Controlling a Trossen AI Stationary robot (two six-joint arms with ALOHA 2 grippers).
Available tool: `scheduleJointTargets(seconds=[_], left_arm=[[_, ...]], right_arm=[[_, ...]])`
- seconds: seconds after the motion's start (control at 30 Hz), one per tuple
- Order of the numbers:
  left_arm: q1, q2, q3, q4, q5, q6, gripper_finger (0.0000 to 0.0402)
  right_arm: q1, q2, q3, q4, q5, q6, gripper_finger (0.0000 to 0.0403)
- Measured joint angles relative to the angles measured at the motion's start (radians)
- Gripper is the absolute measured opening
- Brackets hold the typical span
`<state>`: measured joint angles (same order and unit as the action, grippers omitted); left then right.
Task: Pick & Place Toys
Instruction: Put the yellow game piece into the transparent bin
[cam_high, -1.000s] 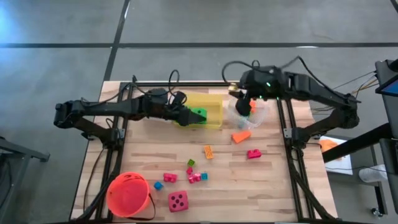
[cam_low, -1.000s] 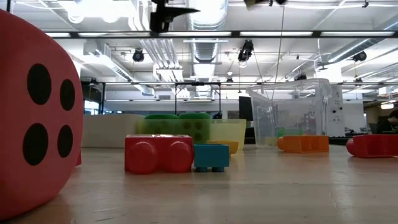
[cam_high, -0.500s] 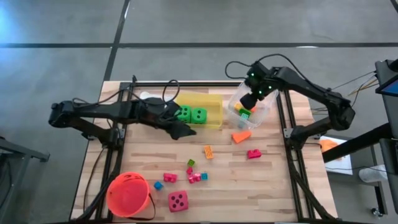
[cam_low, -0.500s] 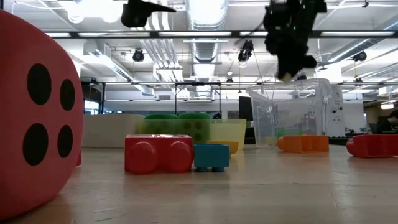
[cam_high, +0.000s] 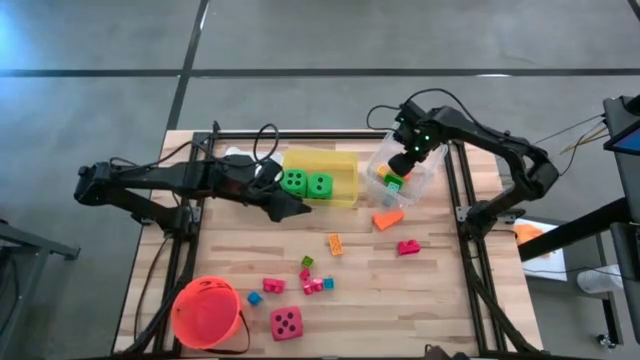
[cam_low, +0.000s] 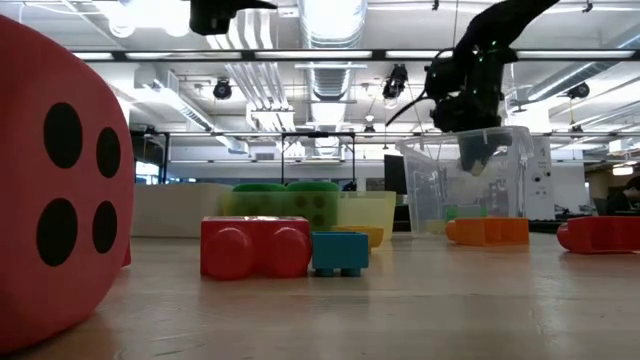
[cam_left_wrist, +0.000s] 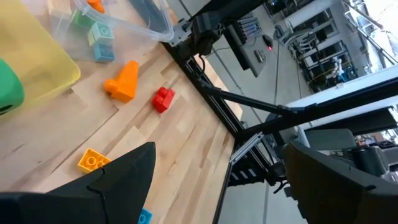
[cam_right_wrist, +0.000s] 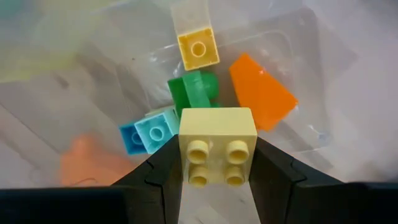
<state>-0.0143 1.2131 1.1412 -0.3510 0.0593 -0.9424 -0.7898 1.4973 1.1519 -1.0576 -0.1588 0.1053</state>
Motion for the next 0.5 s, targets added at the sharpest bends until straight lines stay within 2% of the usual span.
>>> scheduleJointTargets(seconds=[0.3, 0.5], left_arm=[[0.0, 0.001, -0.001, -0.001, -0.012, 0.0, 0.0341], [0.0, 0.001, -0.001, -0.002, -0.012, 0.0, 0.0341]], right_arm=[[0.014, 0.109, -0.016, 0.035, 0.001, -0.072, 0.0135], [0.015, 0.122, -0.079, 0.14, -0.001, -0.083, 0.0135]])
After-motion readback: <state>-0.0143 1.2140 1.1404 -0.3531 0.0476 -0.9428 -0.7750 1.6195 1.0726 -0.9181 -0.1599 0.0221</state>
